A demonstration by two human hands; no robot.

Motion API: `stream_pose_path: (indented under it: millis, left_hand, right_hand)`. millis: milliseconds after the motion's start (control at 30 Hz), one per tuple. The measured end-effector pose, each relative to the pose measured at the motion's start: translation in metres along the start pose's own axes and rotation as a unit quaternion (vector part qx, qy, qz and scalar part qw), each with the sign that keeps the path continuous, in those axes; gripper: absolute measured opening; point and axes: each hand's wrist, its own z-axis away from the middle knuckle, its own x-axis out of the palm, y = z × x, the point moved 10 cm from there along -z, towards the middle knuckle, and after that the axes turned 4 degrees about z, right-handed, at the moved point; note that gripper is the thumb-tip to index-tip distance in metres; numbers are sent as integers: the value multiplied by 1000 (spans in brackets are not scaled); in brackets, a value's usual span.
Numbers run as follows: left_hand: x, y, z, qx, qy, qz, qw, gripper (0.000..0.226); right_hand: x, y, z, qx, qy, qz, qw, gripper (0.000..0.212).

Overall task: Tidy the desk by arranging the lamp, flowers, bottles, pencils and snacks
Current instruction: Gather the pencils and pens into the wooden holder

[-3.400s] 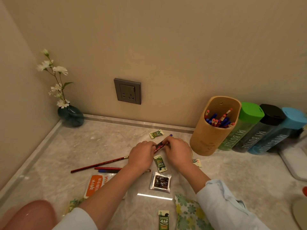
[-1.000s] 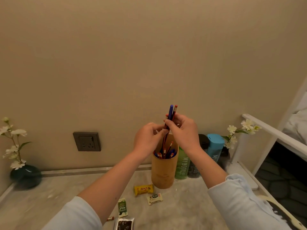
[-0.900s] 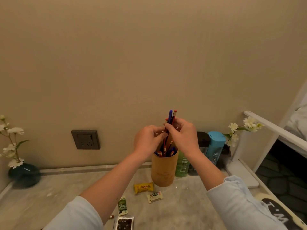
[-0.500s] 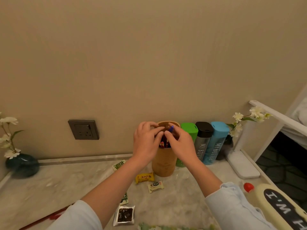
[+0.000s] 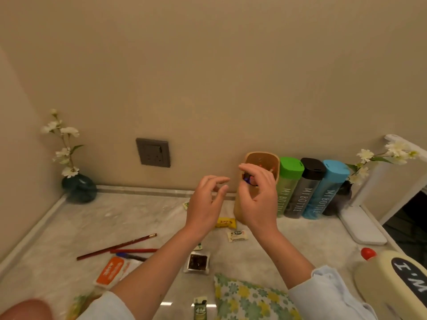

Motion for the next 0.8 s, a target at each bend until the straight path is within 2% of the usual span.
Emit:
stream_pose_path:
  millis: [133, 367, 567, 667, 733, 800]
  left_hand:
    - [-34, -26, 27, -43, 20, -14, 999, 18]
    - [-109, -94, 71, -150, 35, -78, 985, 23]
    - [-156, -136, 100, -183, -2, -202, 962, 32]
    - [-161, -149, 104, -179, -43, -299, 936, 37]
    - [-159, -157, 106, -183, -67, -342, 919, 40]
    - [-155, -165, 108, -190, -78, -361, 910, 40]
  right_hand:
    - [41, -17, 26, -6, -62, -28, 998, 33]
    - [132, -12, 84, 74, -230, -19, 970, 29]
    - [199, -7, 143, 70, -407, 118, 903, 29]
    - [213, -1, 164, 42, -475, 213, 852, 39]
    - [216, 0, 173, 28, -500, 242, 831, 44]
    - [218, -2, 176, 13, -507, 251, 824, 46]
